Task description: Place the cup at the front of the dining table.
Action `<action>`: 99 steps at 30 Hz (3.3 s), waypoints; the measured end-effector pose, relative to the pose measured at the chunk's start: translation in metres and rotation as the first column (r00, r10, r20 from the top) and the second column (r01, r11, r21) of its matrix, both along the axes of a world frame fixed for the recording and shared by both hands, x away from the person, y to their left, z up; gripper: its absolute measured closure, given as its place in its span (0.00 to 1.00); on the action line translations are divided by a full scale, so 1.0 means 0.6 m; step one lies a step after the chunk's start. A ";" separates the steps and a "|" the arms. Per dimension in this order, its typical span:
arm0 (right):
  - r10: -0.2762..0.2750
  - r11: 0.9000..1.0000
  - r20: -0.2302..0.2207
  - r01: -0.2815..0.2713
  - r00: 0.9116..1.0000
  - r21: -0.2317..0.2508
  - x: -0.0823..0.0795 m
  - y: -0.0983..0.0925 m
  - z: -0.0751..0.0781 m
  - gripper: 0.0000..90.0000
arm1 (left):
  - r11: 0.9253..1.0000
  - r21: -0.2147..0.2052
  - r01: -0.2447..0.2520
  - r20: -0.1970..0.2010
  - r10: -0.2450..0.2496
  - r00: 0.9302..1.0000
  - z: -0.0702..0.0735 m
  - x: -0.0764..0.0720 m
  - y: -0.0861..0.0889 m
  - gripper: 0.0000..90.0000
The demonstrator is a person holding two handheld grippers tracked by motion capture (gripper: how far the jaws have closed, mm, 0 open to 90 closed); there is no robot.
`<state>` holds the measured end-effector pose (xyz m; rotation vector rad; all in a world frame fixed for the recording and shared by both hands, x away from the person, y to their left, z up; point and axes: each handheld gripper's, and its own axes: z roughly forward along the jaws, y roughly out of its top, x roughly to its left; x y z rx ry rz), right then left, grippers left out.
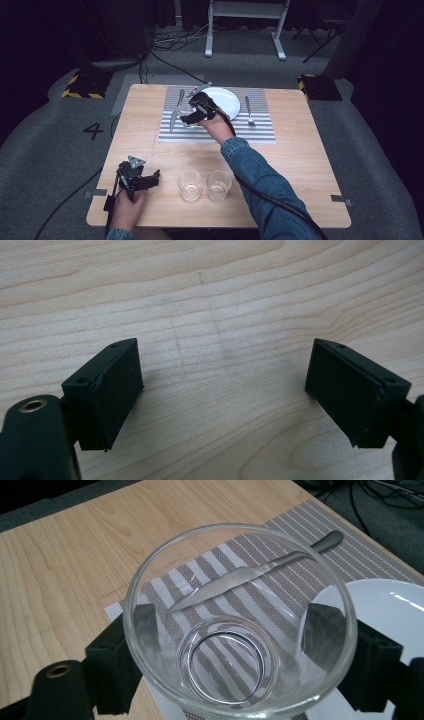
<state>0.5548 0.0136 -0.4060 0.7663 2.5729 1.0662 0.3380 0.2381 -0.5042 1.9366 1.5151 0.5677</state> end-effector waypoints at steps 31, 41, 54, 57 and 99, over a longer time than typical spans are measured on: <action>-0.017 0.998 -0.060 0.014 0.998 -0.057 0.027 0.016 -0.067 0.22 | 1.000 0.000 0.006 -0.001 -0.006 1.000 0.000 0.001 0.000 0.17; -0.007 1.000 -0.065 0.006 0.998 -0.021 0.025 0.005 -0.063 0.18 | 1.000 0.001 0.007 -0.001 -0.007 1.000 0.000 0.001 0.000 0.17; -0.002 0.999 0.005 0.002 1.000 0.042 0.000 -0.018 -0.004 0.17 | 1.000 0.002 0.007 -0.001 -0.007 1.000 0.000 0.001 0.000 0.17; 0.012 0.998 0.017 -0.013 1.000 0.061 -0.010 -0.026 0.011 0.17 | 1.000 0.006 0.007 0.001 -0.007 1.000 0.000 0.001 0.001 0.17; -0.058 0.996 0.108 0.050 0.992 0.077 -0.137 -0.268 0.114 0.13 | 1.000 -0.002 0.010 -0.003 -0.010 1.000 0.000 0.006 -0.003 0.17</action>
